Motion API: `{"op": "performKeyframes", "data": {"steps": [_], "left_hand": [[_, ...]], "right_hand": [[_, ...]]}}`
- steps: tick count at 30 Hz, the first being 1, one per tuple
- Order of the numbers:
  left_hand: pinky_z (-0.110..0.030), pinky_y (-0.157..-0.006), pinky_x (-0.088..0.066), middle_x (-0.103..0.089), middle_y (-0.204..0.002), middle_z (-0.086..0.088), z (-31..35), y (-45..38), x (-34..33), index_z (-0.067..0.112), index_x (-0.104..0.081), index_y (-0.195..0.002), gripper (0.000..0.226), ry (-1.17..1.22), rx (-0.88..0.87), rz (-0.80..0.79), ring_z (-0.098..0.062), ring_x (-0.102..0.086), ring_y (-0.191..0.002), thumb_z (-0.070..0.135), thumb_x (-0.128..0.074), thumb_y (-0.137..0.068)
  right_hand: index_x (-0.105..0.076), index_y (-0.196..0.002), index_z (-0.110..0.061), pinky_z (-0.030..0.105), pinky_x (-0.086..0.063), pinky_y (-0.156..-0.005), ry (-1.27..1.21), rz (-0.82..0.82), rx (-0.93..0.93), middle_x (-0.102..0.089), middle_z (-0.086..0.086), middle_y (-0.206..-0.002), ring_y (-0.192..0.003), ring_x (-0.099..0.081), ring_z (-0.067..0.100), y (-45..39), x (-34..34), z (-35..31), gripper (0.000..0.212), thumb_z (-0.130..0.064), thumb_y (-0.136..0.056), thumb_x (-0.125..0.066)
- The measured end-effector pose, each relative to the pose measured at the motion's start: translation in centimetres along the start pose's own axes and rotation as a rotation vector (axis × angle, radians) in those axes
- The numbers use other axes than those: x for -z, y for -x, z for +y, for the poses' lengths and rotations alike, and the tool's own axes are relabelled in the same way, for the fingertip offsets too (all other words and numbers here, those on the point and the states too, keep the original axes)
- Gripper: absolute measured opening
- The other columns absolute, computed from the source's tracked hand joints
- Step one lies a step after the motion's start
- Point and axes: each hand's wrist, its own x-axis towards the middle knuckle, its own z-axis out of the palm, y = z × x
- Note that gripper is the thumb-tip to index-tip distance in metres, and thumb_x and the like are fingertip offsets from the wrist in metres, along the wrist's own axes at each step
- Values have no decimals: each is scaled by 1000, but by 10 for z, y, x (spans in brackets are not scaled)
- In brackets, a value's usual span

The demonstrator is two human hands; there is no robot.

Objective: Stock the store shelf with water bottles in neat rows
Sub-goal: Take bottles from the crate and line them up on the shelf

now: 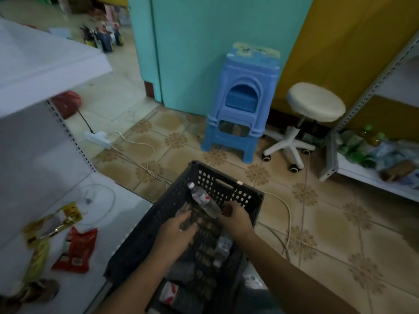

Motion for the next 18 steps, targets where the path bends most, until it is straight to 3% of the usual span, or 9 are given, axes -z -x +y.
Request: {"op": "performKeyframes", "data": {"steps": [3,6,9,11,15,18], "left_hand": [[-2,-63,-34,-58,-110,14,-23,-60,-23,25,-52,-134,43,30,83,-11,13,-47,-80,27,-58,-92],[-8,-73,-37,-58,-108,16,-52,-123,-48,24,-56,-130,38,78,139,-17,9,-49,-88,25,-58,-92],[-17,-93,-37,-60,-120,8,-86,-179,-74,16,-55,-132,42,104,198,-7,-4,-52,-108,16,-61,-90],[-16,-93,-35,-59,-122,3,-110,-210,-89,9,-55,-131,41,139,219,-3,-7,-52,-109,11,-60,-90],[-16,-85,-42,-61,-111,9,-148,-255,-106,12,-58,-128,37,211,287,21,-7,-56,-97,13,-60,-91],[-34,-99,-46,-60,-126,-3,-170,-280,-114,15,-52,-134,44,306,353,47,-16,-58,-108,14,-59,-91]], "right_hand": [[-56,-119,-13,19,-40,-77,43,-5,8,-57,-2,-103,-98,-57,14,-56,-26,23,34,-25,-90,-67],[-60,-115,-14,21,-44,-85,74,-13,-19,-57,-5,-108,-102,-56,11,-121,-60,53,34,-31,-86,-70],[-56,-127,-14,32,-45,-101,190,-24,-57,-54,6,-128,-117,-55,23,-183,-95,89,50,-37,-85,-69],[-47,-138,-12,33,-40,-106,272,-28,-45,-47,10,-137,-125,-49,26,-216,-116,110,60,-34,-86,-68],[-38,-145,-13,34,-40,-106,320,19,52,-45,14,-140,-127,-46,29,-260,-154,142,70,-34,-86,-68],[-42,-143,-14,42,-45,-95,397,134,99,-44,16,-133,-120,-45,36,-276,-171,158,68,-33,-84,-69]]}}
